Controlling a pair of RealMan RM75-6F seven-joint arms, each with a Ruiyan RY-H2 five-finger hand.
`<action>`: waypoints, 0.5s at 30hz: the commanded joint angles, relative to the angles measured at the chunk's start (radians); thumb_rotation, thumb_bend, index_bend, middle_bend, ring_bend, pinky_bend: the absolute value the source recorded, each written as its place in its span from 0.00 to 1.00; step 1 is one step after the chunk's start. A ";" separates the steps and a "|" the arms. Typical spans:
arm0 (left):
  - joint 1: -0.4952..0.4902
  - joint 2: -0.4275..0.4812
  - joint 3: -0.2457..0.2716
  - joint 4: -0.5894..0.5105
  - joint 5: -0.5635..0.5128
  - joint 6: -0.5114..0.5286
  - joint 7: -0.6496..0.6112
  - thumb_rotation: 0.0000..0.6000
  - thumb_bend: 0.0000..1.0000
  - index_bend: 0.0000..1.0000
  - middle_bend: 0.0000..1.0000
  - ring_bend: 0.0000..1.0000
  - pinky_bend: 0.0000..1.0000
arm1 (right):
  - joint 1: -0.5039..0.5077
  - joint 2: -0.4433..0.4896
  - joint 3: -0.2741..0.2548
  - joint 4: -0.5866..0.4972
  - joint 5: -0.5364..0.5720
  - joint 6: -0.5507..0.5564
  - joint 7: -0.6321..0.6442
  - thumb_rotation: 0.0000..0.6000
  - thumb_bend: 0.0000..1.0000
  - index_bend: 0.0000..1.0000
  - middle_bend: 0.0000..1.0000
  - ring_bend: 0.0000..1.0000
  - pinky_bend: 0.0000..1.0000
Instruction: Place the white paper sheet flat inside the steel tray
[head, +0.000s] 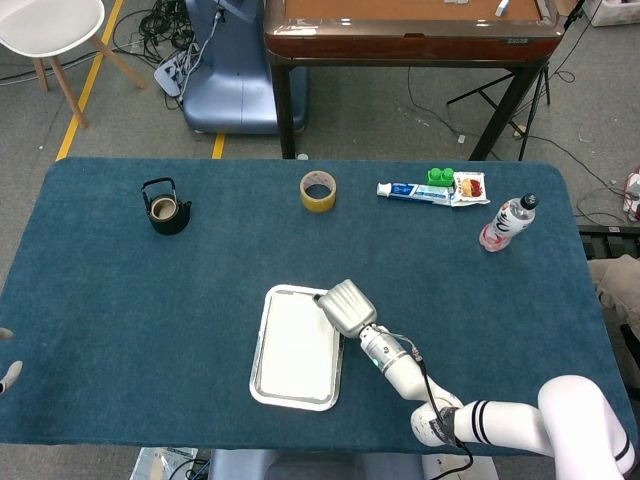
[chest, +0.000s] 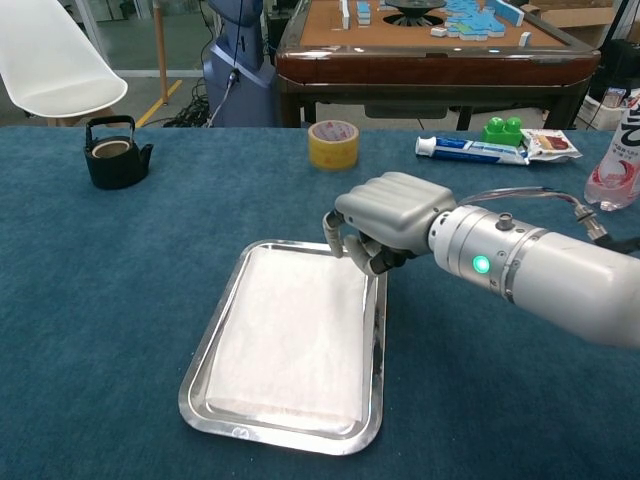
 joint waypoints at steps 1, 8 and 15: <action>0.001 0.002 -0.001 0.000 -0.003 0.000 -0.004 1.00 0.24 0.46 0.45 0.35 0.56 | 0.009 -0.012 0.005 0.017 0.008 -0.007 0.005 1.00 0.77 0.44 1.00 1.00 1.00; 0.006 0.012 -0.004 -0.005 -0.013 0.000 -0.007 1.00 0.24 0.49 0.45 0.35 0.56 | 0.026 -0.034 0.011 0.063 0.013 -0.027 0.038 1.00 0.77 0.44 1.00 1.00 1.00; 0.011 0.020 -0.010 -0.008 -0.025 0.005 -0.009 1.00 0.24 0.56 0.47 0.35 0.56 | 0.038 -0.060 0.013 0.101 0.018 -0.039 0.063 1.00 0.77 0.44 1.00 1.00 1.00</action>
